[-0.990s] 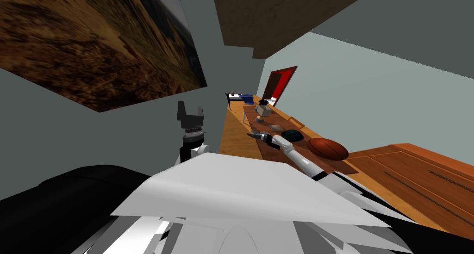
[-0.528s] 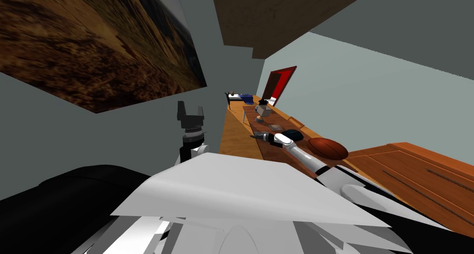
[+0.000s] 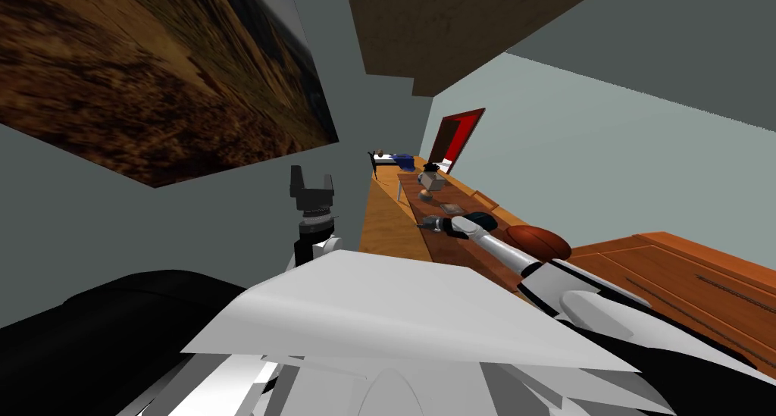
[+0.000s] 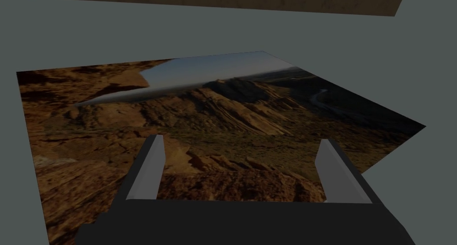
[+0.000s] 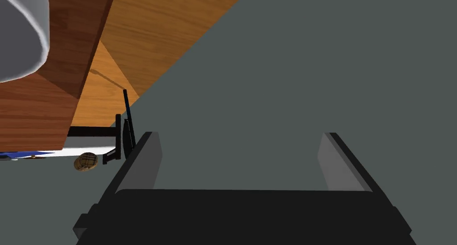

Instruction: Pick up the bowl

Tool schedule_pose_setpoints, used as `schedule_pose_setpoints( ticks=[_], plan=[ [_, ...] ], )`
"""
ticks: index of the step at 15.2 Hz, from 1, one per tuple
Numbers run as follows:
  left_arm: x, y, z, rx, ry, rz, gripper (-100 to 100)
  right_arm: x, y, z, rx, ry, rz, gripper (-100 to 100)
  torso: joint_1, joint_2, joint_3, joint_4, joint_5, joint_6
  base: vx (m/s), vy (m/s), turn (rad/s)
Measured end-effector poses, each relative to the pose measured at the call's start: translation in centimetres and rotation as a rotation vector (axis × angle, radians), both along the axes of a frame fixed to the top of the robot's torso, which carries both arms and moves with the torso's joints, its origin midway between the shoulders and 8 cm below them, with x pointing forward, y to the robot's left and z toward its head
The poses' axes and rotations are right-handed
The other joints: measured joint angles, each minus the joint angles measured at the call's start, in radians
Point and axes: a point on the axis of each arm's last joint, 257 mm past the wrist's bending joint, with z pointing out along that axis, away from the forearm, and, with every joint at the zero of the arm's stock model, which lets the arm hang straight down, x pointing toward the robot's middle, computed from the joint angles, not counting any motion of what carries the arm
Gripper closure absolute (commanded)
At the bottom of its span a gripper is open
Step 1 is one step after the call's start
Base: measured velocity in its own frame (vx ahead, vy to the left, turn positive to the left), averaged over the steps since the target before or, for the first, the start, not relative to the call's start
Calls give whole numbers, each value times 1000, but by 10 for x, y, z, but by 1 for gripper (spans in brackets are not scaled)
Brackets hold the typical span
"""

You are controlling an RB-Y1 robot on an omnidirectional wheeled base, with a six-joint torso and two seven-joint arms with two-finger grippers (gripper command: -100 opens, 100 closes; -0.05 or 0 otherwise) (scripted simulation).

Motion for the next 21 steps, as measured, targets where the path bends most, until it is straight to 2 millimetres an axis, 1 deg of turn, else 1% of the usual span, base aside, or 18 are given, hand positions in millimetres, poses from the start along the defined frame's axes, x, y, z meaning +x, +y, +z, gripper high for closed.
schedule_pose_setpoints(
  ticks=[2, 4, 7, 9, 13, 16, 21],
  plan=[
    [0, 0, 0, 0, 0, 0, 0, 3, -15, -6, -44, 11, -5, -100, 0, 0, 0, 0, 0, 0, 7, 19, 0],
    [0, 0, 0, 0, 0, 0, 0, 4, -34, -13, -102, 25, -7, -100, 0, 0, 0, 0, 0, 0, 9, 27, -3],
    [0, 0, 0, 0, 0, 0, 0, 2, -66, -28, -198, 52, -12, -100, 1, 0, 0, 0, 0, 0, 12, 40, 1],
    [0, 0, 0, 0, 0, 0, 0, 0, -88, -34, -257, 70, -16, -100, 2, 0, 0, 0, 0, 0, 12, 46, 6],
    [0, 0, 0, 0, 0, 0, 0, -4, -124, -43, -365, 107, -19, -100, 3, -1, 0, 0, 1, 0, 14, 55, 11],
    [0, 0, 0, 0, 0, 0, 0, -11, -147, -53, -440, 139, -21, -100, 3, -1, 0, 0, 1, 0, 21, 63, 18],
    [0, 0, 0, 0, 0, 0, 0, -18, -178, -59, -528, 181, -24, -100, 3, 0, 0, 0, 0, 0, 10, 49, 16]
  ],
)
